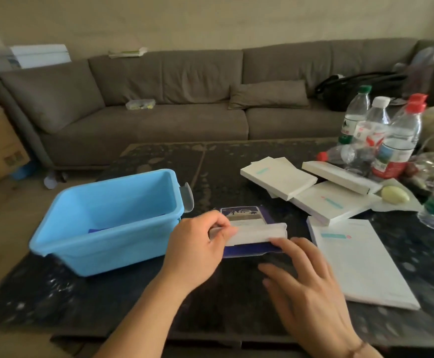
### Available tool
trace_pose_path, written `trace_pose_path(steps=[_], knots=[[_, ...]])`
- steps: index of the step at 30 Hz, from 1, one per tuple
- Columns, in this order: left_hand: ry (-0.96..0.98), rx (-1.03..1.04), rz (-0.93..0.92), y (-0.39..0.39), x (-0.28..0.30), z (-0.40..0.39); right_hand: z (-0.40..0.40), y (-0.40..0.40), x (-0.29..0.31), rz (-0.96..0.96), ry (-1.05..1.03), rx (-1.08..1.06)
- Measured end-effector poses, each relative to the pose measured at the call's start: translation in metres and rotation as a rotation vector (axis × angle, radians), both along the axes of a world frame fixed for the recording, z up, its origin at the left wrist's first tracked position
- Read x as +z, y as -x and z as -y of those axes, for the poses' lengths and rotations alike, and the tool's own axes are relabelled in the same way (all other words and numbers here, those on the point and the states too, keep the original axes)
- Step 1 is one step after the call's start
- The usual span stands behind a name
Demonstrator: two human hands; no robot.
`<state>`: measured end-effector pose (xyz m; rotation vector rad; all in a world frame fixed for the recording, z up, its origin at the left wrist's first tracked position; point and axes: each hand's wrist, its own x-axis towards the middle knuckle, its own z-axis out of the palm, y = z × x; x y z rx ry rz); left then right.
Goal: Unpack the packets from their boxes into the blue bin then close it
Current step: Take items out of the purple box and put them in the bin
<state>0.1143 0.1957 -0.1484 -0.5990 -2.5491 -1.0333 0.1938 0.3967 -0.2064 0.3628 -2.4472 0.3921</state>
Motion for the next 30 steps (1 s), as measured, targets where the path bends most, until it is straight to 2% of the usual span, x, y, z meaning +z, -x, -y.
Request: trace_pose_path(steps=[11, 21, 26, 30], knots=[[0.002, 0.005, 0.053, 0.003, 0.006, 0.001, 0.021, 0.026, 0.006, -0.2, 0.237, -0.066], [-0.049, 0.046, -0.002, 0.004, 0.001, 0.002, 0.019, 0.036, 0.004, -0.222, 0.126, 0.002], [-0.044, 0.035, 0.011, 0.005, 0.001, 0.002, 0.015, 0.037, 0.003, -0.245, 0.143, -0.031], [-0.065, 0.027, 0.029, 0.004, 0.0, 0.001, 0.011, 0.037, 0.003, -0.287, 0.075, -0.032]])
